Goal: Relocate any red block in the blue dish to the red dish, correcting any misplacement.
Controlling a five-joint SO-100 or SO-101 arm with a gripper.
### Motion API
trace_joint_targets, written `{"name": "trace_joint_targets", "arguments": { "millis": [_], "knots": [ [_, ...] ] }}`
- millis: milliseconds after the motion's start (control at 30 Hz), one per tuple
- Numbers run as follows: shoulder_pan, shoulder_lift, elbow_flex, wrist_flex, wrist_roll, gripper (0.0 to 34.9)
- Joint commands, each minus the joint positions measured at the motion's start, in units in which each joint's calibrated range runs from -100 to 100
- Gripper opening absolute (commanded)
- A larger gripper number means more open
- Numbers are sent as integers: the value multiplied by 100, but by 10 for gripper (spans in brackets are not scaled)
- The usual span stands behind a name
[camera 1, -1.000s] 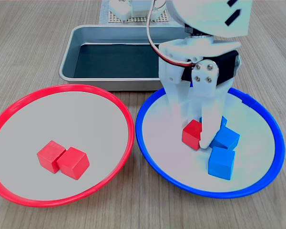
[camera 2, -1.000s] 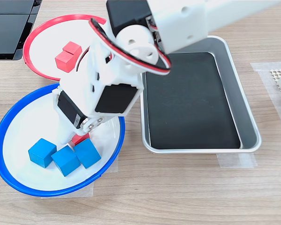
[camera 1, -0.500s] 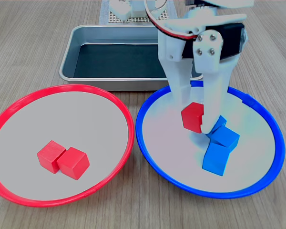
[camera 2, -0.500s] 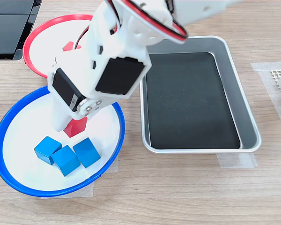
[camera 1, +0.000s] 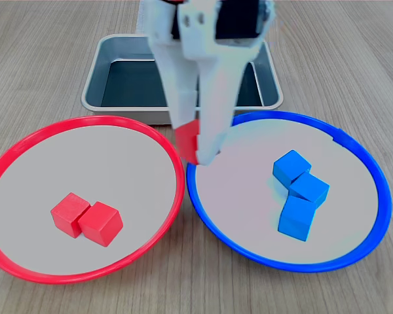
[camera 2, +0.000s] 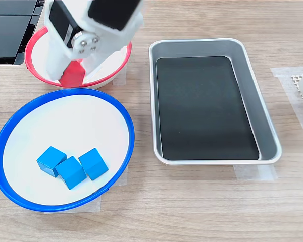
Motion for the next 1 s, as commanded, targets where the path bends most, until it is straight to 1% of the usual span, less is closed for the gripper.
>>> {"name": "trace_joint_targets", "arguments": {
  "millis": [0, 233, 433, 633, 967],
  "knots": [
    [417, -208, -298, 51, 142, 4],
    [1028, 22, -207, 1, 503, 4],
    [1330, 525, -207, -230, 781, 4],
    [1367, 952, -344, -436, 830, 4],
    [1075, 1276, -471, -502, 786, 4]
  ]
}}
